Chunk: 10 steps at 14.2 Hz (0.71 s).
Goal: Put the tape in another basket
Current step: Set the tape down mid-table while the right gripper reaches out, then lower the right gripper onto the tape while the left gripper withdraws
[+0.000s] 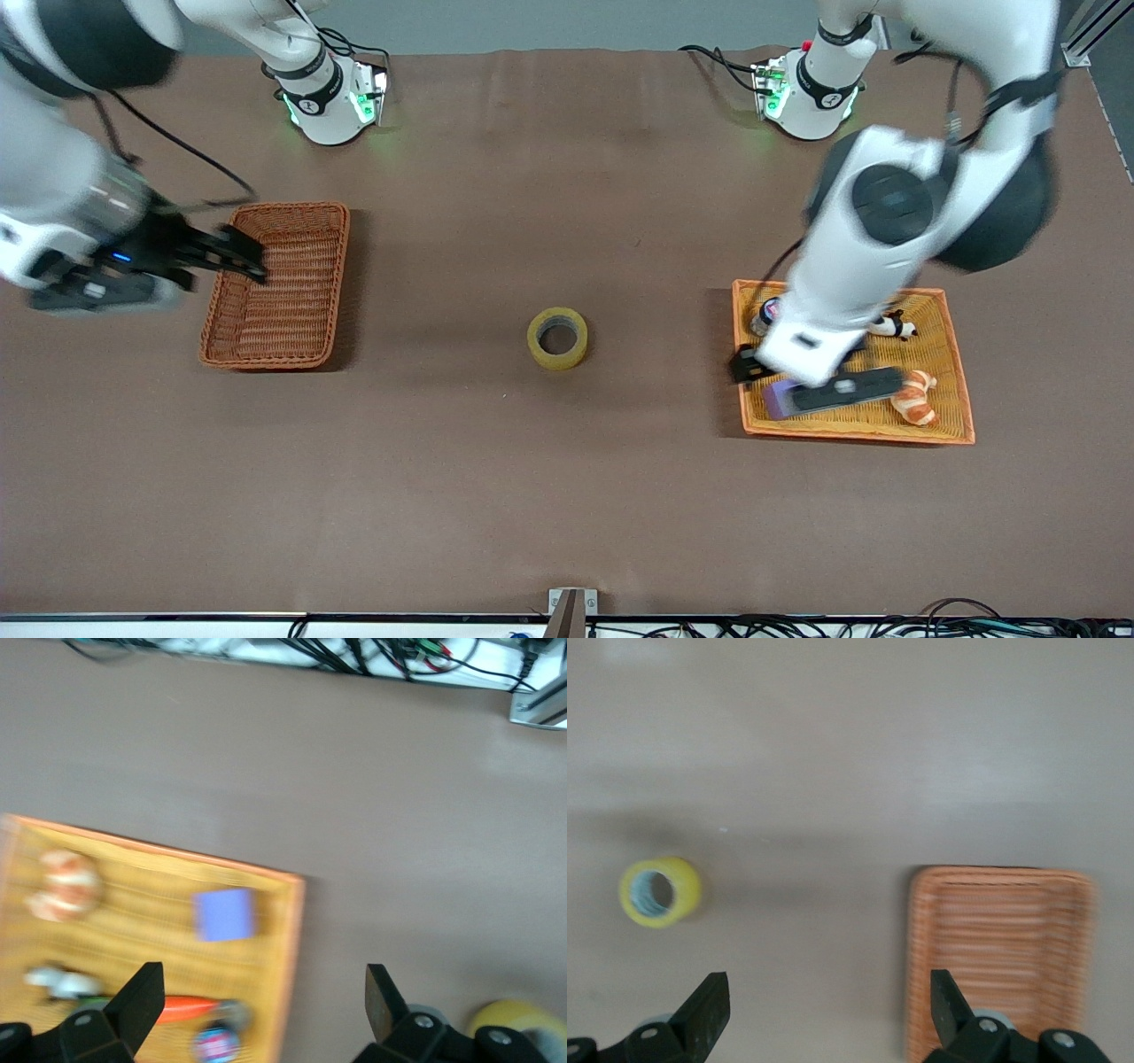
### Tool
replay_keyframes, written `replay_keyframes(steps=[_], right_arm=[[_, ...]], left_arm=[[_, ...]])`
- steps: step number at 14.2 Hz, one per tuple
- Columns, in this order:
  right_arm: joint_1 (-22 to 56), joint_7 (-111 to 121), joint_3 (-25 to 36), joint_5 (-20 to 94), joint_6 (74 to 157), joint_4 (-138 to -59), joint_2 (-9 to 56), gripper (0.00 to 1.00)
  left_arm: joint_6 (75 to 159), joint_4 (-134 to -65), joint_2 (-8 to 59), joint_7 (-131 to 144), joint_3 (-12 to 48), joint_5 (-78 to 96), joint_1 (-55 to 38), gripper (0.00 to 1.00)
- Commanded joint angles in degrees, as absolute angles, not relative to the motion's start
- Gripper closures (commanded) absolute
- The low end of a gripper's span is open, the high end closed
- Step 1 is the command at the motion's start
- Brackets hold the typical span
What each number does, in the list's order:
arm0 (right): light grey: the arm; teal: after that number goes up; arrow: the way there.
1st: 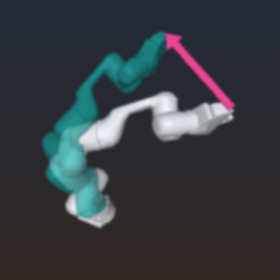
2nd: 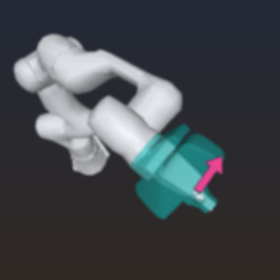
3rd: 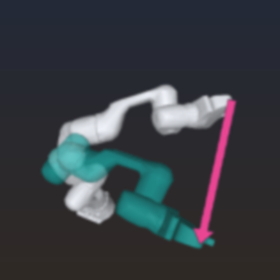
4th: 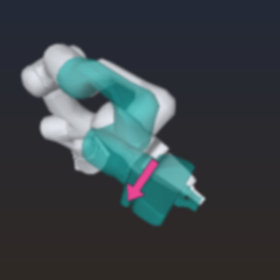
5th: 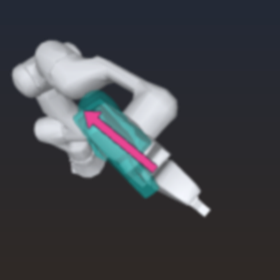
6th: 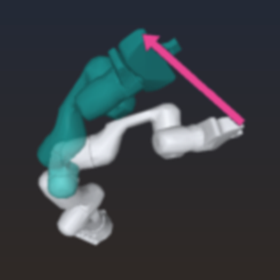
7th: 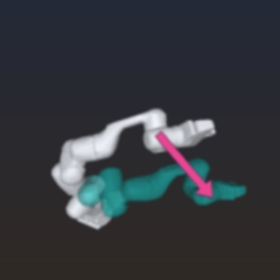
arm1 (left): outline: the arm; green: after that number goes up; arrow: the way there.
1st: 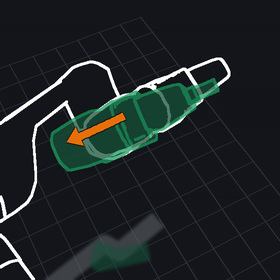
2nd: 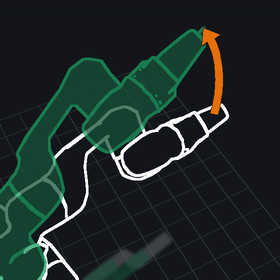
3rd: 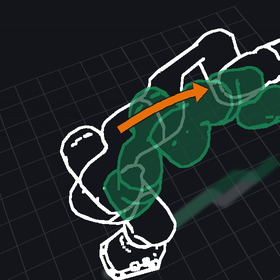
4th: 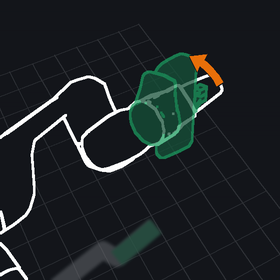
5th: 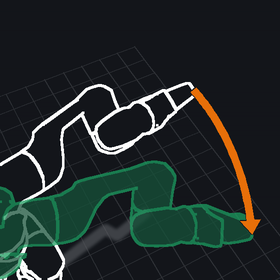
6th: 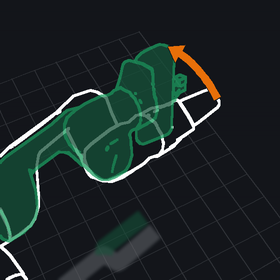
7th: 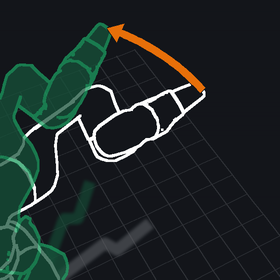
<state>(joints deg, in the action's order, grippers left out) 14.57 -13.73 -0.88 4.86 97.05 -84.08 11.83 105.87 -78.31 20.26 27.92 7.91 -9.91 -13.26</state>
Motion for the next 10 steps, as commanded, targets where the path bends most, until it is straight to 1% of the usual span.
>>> replay_keyframes(steps=[1,2,4,5,7,9,10], right_arm=[[15.2,-23.5,-8.0,4.8,105.0,-83.7,19.2,0.0],[15.7,-26.2,-10.3,4.0,108.8,-83.7,22.4,0.0],[18.4,-29.2,-11.2,1.8,113.8,-83.7,27.6,0.0],[20.4,-29.9,-11.2,1.3,115.7,-83.7,29.9,0.0],[24.1,-33.1,-11.1,0.5,119.3,-83.8,34.0,0.0],[27.1,-39.9,-11.2,-4.9,121.8,-84.0,36.9,0.0],[28.5,-42.2,-11.2,-6.9,122.9,-84.5,37.9,0.0]], left_arm=[[99.0,-81.2,12.2,16.0,8.8,-9.7,-8.2,0.0],[96.4,-81.3,10.2,12.8,8.7,-8.6,-7.4,0.0],[92.5,-81.7,7.1,7.3,8.8,-4.3,-3.4,0.0],[91.9,-83.3,5.1,4.8,8.8,-2.3,-1.8,0.0],[92.0,-88.7,-0.1,3.7,8.6,-0.1,0.3,0.0],[91.9,-94.1,-5.2,3.5,8.1,0.2,0.5,0.0],[91.3,-94.7,-6.1,3.6,7.9,0.3,0.5,0.0]])
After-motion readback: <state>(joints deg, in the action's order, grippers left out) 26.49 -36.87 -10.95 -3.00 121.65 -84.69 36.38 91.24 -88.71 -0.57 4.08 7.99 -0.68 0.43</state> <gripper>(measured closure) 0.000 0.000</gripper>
